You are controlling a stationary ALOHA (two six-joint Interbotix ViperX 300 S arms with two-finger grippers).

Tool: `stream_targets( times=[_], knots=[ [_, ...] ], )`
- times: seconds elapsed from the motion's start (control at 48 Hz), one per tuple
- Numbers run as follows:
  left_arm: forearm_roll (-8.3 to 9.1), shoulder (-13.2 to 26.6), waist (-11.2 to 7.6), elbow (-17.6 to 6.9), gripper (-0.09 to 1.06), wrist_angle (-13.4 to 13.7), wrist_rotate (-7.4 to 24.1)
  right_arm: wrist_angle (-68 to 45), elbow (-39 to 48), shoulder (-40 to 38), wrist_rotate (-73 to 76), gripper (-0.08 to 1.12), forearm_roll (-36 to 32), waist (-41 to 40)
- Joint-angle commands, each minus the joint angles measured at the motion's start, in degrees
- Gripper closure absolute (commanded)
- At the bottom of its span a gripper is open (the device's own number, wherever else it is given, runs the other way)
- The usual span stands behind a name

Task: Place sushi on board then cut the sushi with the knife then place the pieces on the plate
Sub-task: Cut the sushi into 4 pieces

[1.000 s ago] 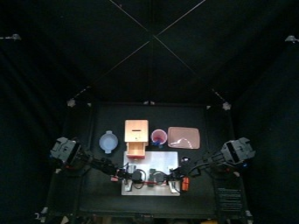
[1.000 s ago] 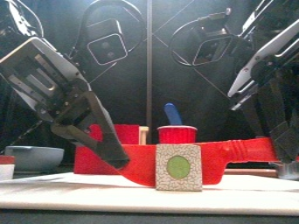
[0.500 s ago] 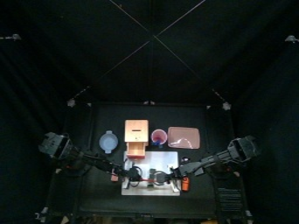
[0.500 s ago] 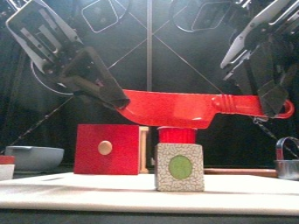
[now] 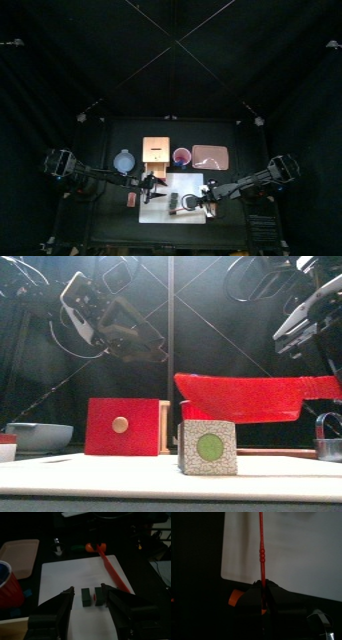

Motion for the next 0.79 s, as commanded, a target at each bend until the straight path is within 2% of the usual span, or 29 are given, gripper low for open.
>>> stream_targets(
  times=[0.021,0.104,0.208,0.354,0.417,0.562,0.792],
  knots=[
    [0.44,-1.14,1.67,-0.09,0.08,-3.69,0.35,-0.53,1.41,-7.03,-0.09,0.74,4.39,-3.25],
    [1.14,-1.23,2.64,0.35,0.08,-5.62,0.88,-1.05,4.57,-12.13,0.00,0.73,10.28,-6.68],
    [1.23,-1.23,3.69,1.32,0.08,-8.44,3.08,-2.99,9.49,-16.61,0.00,0.74,22.41,-10.81],
    [-0.44,-0.88,4.13,3.43,0.08,-12.66,7.47,-5.10,14.06,-16.96,0.88,0.74,35.60,-11.43],
    [-0.88,-0.88,4.13,3.96,0.08,-13.80,8.96,-5.10,15.64,-16.35,4.92,0.75,38.85,-11.87],
    [-0.97,-0.88,4.13,4.75,0.08,-14.33,9.49,-4.92,17.93,-16.35,21.62,0.75,37.53,-11.78],
    [-0.79,-0.88,4.31,5.36,0.08,-14.33,9.58,-5.98,17.05,-15.56,45.79,0.73,29.18,-8.09]
  ],
)
